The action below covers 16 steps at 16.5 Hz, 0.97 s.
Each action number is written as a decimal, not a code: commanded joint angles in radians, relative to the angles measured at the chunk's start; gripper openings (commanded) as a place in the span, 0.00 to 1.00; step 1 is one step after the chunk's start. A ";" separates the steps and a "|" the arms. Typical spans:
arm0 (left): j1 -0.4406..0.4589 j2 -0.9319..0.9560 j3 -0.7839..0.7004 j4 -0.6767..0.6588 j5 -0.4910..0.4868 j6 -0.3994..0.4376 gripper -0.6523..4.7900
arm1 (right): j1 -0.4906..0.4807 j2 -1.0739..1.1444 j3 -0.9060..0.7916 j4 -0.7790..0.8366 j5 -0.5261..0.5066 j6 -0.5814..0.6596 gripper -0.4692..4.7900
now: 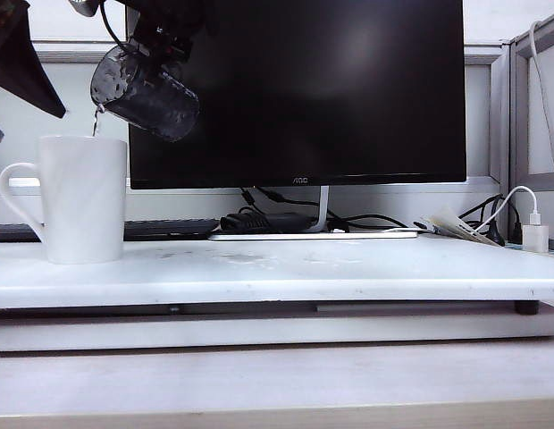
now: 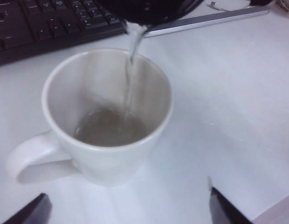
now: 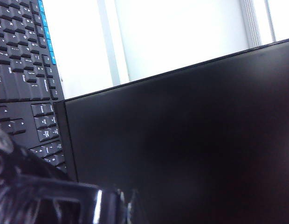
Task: Carefully pick up the black cup and pour some water from the black cup into the white cup.
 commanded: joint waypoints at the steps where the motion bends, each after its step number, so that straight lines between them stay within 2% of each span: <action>1: 0.001 -0.002 0.003 0.012 0.000 0.001 1.00 | 0.009 -0.007 0.006 0.063 0.001 -0.040 0.08; 13: 0.001 -0.002 0.003 0.013 0.000 0.001 1.00 | 0.021 -0.007 0.006 0.084 0.001 -0.099 0.08; 16: 0.001 -0.002 0.003 0.013 0.000 0.001 1.00 | 0.021 -0.007 0.006 0.088 -0.003 -0.152 0.08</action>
